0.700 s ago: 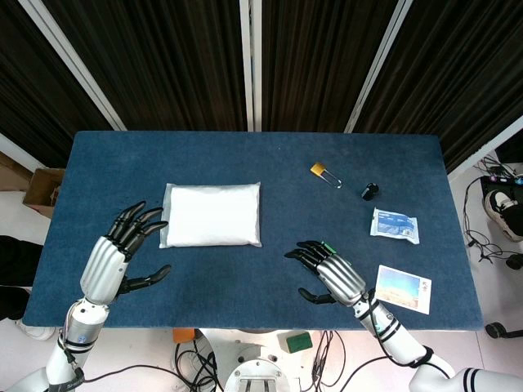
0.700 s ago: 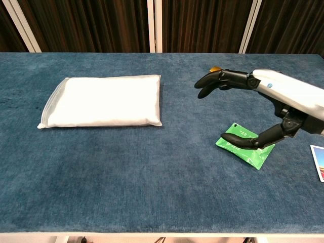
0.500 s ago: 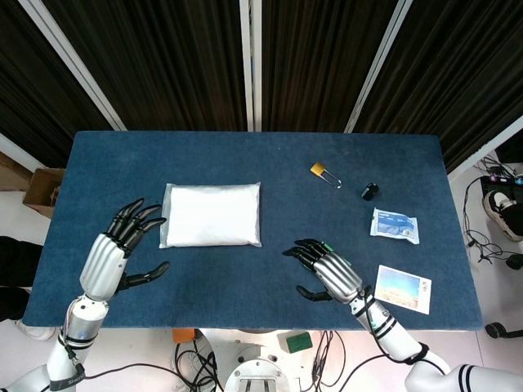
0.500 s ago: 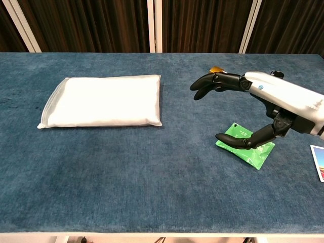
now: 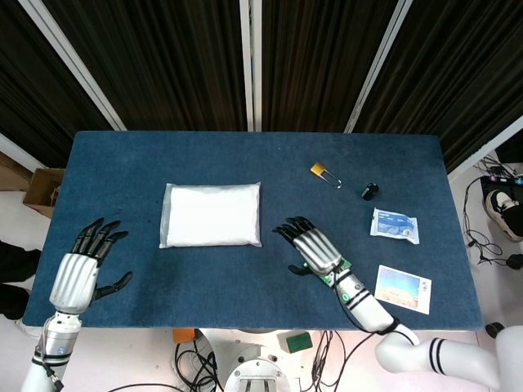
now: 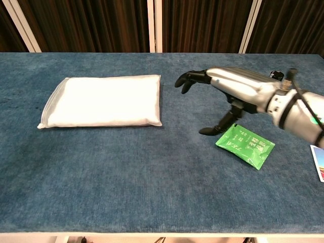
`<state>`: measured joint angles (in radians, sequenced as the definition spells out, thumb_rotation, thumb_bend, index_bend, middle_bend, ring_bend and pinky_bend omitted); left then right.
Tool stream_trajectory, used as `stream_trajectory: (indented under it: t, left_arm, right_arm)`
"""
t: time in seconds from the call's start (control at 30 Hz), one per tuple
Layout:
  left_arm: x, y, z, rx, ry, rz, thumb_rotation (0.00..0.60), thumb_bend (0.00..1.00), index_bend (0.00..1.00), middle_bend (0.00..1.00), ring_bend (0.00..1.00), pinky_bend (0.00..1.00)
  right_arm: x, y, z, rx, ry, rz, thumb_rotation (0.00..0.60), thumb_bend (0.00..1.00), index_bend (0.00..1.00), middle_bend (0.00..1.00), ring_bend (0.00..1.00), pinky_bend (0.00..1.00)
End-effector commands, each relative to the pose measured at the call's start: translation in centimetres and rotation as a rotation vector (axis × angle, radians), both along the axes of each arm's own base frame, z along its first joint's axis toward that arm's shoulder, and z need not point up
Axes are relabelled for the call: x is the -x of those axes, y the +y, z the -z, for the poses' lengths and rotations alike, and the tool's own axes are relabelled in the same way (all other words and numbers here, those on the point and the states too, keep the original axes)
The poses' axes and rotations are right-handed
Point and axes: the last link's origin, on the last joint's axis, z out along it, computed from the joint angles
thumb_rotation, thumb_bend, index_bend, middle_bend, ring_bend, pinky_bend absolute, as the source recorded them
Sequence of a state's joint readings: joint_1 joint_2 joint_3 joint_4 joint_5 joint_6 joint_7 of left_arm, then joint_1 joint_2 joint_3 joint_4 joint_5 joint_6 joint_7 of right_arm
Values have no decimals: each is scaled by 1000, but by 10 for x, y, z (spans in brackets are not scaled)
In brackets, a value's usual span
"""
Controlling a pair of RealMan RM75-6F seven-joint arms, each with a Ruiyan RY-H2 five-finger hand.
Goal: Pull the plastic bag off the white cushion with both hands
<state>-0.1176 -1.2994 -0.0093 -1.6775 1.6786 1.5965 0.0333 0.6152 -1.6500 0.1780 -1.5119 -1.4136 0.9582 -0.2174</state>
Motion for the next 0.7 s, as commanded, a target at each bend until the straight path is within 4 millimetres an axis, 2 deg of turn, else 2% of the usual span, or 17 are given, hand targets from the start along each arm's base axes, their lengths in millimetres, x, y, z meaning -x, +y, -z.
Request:
stream_trajectory:
  t: [0.03,0.17,0.3,0.6,0.7]
  left_arm:
    - [14,-9,-2,-3,7,-49,600,194,232,129,27,121]
    - [25,-17,-5,-7,5,-81,600,193,232,129,27,121]
    - [31,-21,-6,-6,0,-99,600,194,232,128,27,121]
    - [37,-21,-7,3,-9,-112,600,193,232,129,27,122]
    - [36,-20,-6,6,-10,-107,600,193,232,129,28,123]
  right_arm:
    - [-21,-21,25,21,22,27,600,182,201,246,101,169]
    - [-36,-31,49,18,32,53,600,194,203,246,101,173]
    - [-48,-36,65,33,17,62,600,194,210,247,101,174]
    - [-68,-48,89,66,37,83,600,195,227,251,101,173]
    - [-77,-50,98,84,64,72,600,229,260,260,101,173]
